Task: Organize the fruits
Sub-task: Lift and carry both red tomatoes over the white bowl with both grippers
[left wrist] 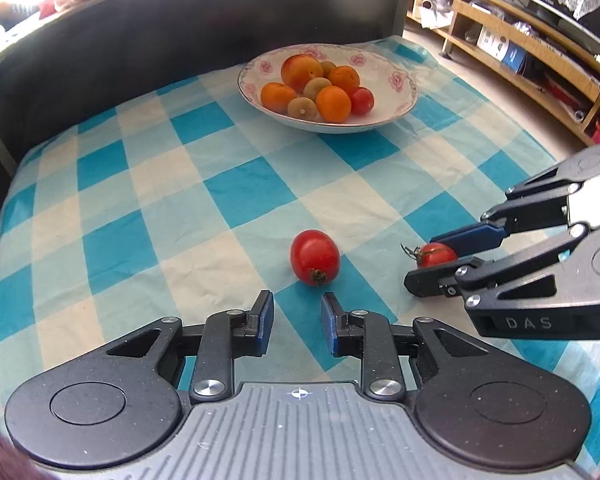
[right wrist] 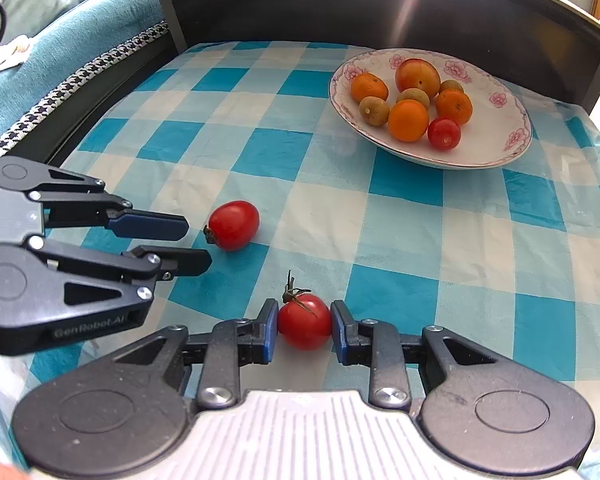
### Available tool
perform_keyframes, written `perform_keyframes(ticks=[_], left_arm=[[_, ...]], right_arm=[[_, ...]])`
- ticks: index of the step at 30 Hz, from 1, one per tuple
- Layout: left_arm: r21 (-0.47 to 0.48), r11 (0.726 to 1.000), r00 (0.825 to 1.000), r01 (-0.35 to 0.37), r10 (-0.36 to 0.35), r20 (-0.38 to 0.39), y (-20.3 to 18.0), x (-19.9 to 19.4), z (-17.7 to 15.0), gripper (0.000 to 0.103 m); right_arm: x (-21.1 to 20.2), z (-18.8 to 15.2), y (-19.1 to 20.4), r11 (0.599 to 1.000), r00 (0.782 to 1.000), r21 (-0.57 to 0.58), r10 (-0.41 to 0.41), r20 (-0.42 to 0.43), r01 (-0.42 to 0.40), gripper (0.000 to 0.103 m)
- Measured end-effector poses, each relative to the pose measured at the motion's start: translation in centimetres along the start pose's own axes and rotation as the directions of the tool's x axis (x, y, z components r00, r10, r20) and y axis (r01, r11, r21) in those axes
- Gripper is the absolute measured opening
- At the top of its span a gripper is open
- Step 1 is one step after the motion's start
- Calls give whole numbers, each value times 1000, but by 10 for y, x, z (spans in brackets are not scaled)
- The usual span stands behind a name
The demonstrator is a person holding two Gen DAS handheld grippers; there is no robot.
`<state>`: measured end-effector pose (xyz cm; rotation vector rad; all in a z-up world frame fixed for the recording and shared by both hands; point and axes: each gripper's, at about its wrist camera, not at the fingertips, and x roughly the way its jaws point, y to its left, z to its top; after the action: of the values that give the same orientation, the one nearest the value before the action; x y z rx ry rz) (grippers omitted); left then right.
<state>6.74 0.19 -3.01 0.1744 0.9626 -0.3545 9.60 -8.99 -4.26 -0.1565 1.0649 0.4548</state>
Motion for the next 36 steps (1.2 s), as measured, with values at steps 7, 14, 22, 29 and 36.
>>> perform_keyframes(ticks=[7, 14, 22, 29, 36], left_arm=[[-45, 998, 999, 42, -41, 27, -1, 7, 15, 42], [-75, 997, 1000, 11, -9, 16, -9, 22, 20, 44], [-40, 999, 999, -31, 30, -12, -15, 16, 20, 38], [21, 1000, 1000, -7, 7, -22, -14, 9, 11, 38], [8, 1000, 1000, 12, -12, -24, -8, 8, 7, 38]], right_arm=[[-2, 0, -7, 999, 1000, 25, 20, 2, -20, 32], [-3, -2, -9, 999, 1000, 25, 21, 0, -21, 32], [-3, -2, -7, 1000, 1000, 10, 3, -13, -2, 32], [-4, -1, -7, 1000, 1000, 19, -4, -5, 4, 32], [-12, 5, -5, 1000, 1000, 27, -9, 28, 9, 32]])
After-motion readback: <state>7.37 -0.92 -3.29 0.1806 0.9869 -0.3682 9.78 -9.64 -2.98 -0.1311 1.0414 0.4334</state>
